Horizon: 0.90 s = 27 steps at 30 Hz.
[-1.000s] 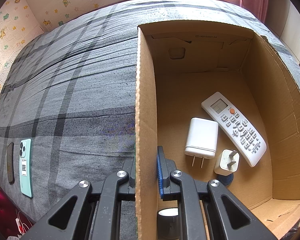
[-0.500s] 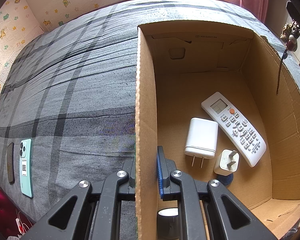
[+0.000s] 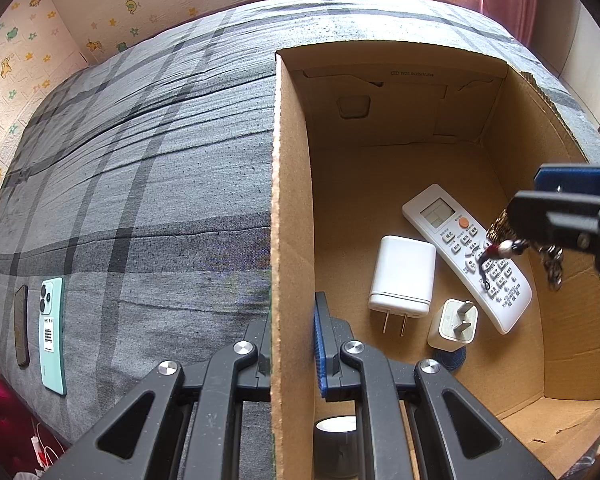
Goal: Organize rigid objects
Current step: 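Lift the keychain with the right tool and carry it into the box, then open the right tool to release the keychain in the box, withdraw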
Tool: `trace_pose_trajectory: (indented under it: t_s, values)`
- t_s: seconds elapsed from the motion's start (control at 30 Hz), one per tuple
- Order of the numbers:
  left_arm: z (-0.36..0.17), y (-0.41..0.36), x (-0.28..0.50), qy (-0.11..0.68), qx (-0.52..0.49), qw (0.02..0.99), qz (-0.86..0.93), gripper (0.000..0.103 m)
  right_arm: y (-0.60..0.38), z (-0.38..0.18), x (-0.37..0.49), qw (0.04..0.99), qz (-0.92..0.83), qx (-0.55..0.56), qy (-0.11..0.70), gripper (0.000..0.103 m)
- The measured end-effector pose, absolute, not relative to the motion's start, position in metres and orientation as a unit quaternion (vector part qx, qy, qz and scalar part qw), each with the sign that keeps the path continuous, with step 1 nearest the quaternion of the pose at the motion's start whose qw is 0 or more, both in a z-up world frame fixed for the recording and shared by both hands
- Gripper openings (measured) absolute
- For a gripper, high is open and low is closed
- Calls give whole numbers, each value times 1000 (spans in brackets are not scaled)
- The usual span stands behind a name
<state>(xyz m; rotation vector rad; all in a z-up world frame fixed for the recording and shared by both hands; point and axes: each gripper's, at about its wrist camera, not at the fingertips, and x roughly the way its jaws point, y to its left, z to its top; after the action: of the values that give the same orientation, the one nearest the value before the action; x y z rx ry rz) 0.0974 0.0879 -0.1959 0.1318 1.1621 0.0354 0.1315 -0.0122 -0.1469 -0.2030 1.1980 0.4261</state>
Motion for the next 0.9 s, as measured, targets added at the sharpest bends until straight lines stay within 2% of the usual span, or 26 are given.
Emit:
trace_pose_trajectory:
  t_s: [0.47, 0.5, 0.53, 0.8, 0.9]
  values:
    - [-195, 88, 98, 549, 62, 834, 16, 14, 1, -196, 130, 760, 197, -116, 609, 34]
    - [-195, 88, 98, 549, 62, 834, 16, 14, 2, -197, 130, 758, 197, -116, 610, 30]
    - [-195, 88, 98, 549, 62, 834, 16, 14, 2, -199, 130, 757, 197, -116, 612, 19]
    - [-197, 88, 99, 549, 64, 834, 17, 14, 4, -195, 132, 760, 201, -111, 608, 19]
    - [-197, 88, 99, 548, 64, 834, 17, 14, 0, -191, 132, 763, 200, -108, 606, 22]
